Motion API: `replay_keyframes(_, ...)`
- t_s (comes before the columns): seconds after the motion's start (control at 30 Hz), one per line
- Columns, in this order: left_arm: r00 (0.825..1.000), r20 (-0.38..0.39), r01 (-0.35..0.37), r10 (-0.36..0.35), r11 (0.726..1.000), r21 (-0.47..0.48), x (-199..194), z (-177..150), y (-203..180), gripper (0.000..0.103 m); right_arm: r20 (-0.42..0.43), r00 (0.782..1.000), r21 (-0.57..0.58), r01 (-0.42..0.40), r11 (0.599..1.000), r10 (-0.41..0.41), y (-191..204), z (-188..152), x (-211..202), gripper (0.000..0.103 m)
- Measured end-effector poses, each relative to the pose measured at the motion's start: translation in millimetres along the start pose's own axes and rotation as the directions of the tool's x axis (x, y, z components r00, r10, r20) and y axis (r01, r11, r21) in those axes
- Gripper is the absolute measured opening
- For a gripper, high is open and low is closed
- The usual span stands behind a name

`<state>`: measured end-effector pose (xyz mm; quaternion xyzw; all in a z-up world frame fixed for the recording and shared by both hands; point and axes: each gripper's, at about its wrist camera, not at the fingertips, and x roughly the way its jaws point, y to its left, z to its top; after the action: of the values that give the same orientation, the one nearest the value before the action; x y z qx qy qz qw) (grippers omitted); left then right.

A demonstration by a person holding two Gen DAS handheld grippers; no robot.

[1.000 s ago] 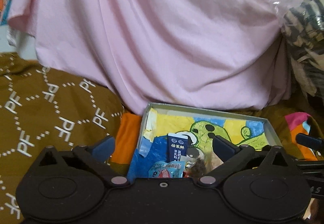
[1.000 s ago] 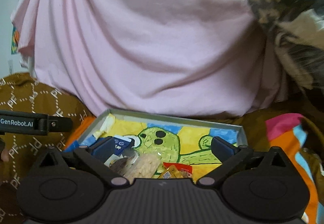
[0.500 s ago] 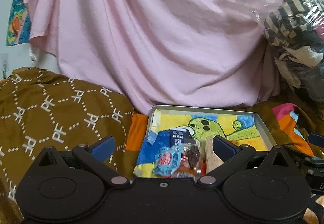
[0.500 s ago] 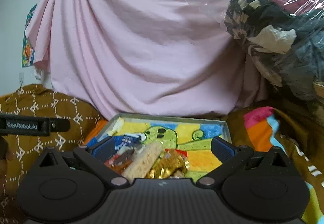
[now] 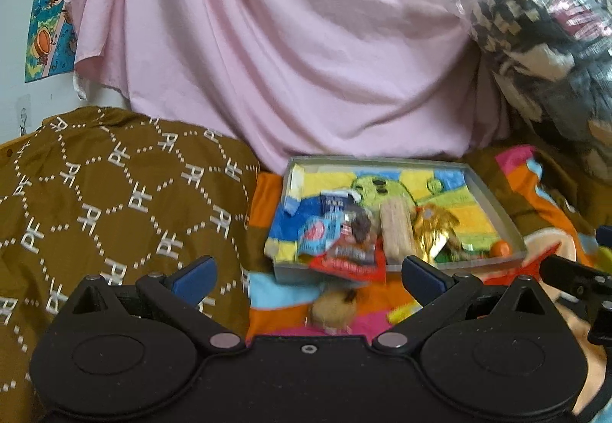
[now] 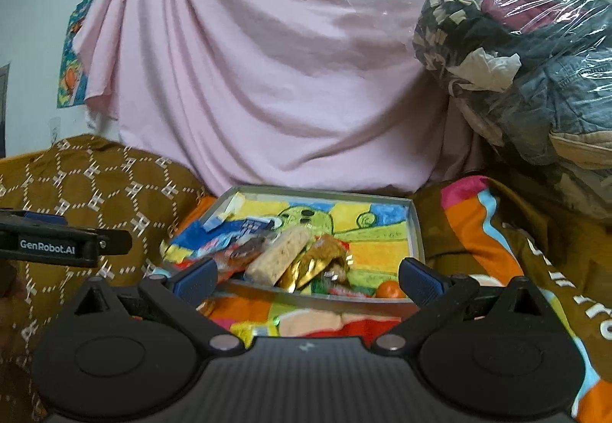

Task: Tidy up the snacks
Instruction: 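Withdraw both tools from the tray back over the remaining snacks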

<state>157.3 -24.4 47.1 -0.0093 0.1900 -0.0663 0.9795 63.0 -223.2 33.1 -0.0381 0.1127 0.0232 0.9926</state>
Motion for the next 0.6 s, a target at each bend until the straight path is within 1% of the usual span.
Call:
replay_keyframes(0.13, 1.000, -0.023, -0.004, 0.005, 1.000, 0.030, -12, -20, -1, 0.102, -0.017, 1.000, -0.013, -0.006, 1.000, 0.006, 8, -15, -14, 0.103)
replay_keyframes(0.37, 0.995, -0.101, 0.004, 0.002, 0.998, 0.062, -26, -54, 0, 0.102, -0.101, 0.995, -0.026, -0.010, 1.000, 0.007, 18, -46, -28, 0.103)
replay_keyframes(0.47, 0.994, -0.106, -0.002, 0.011, 0.997, 0.084, -28, -67, 1, 0.102, -0.161, 0.987, -0.036, -0.012, 0.999, 0.006, 21, -59, -28, 0.103)
replay_keyframes(0.6, 0.988, -0.152, -0.014, 0.029, 0.995, 0.096, -22, -79, 1, 0.102, -0.241, 0.970, -0.041, 0.003, 0.999, -0.012, 24, -76, -23, 0.103)
